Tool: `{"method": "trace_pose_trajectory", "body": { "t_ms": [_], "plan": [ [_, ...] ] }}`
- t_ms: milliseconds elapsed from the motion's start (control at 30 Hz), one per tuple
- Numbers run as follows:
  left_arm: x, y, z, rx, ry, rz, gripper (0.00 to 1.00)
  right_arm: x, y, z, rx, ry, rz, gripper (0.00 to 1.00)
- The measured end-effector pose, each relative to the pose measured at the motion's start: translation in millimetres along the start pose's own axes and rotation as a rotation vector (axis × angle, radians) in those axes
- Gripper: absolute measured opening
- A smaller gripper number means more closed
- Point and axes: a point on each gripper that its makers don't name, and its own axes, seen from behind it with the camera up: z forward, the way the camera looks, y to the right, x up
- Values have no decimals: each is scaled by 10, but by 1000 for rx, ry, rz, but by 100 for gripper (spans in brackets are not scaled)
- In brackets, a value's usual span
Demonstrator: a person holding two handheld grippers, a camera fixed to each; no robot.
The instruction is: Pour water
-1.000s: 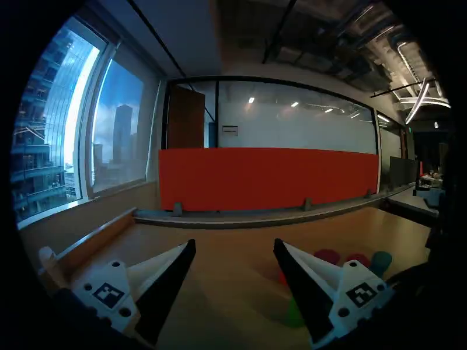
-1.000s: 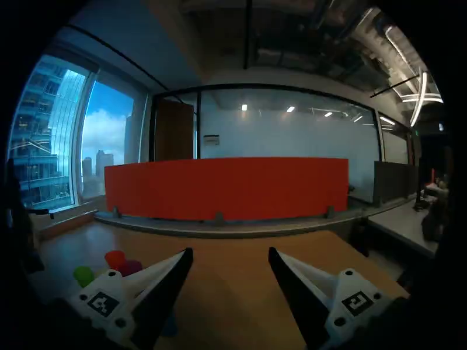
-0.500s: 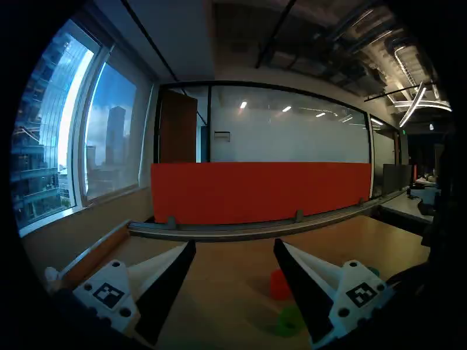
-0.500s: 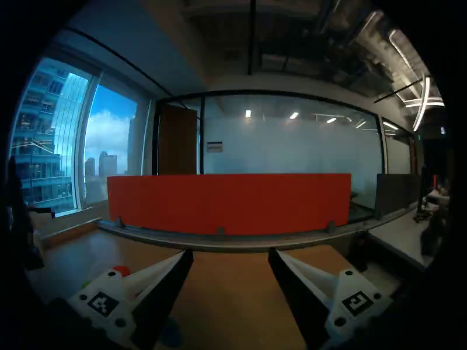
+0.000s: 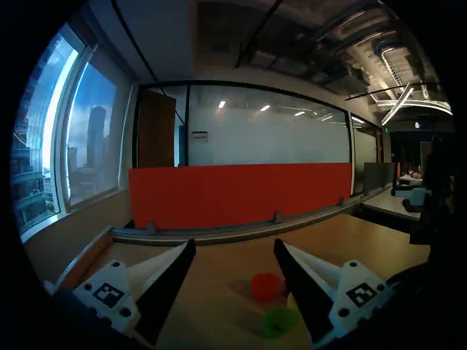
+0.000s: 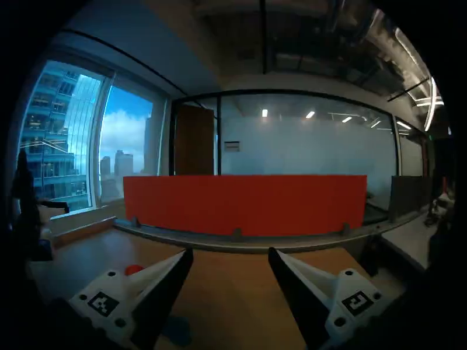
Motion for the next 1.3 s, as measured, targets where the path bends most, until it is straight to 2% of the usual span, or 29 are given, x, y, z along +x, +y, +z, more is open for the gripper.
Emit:
{"method": "trace_pose_trajectory", "body": {
  "t_ms": [367,567,767,967,1167,1300],
  "plan": [
    [128,218,-41,-143,1,-39,100,178,-330,-85,174,17,16,100],
    [97,226,-59,-171,-9,-21,100,149,-382,-91,198,-1,3,100],
    [-9,369,-106,-240,-41,16,100,95,-463,-92,236,-39,-14,100],
    [-38,473,-142,-296,-62,12,100,35,-558,-123,282,-83,-26,100],
    [-21,501,-136,-334,-72,-7,100,4,-636,-144,319,-111,-55,100],
    [-97,510,-119,-352,-91,3,100,-50,-685,-164,347,-130,-70,100]
  ]
}}
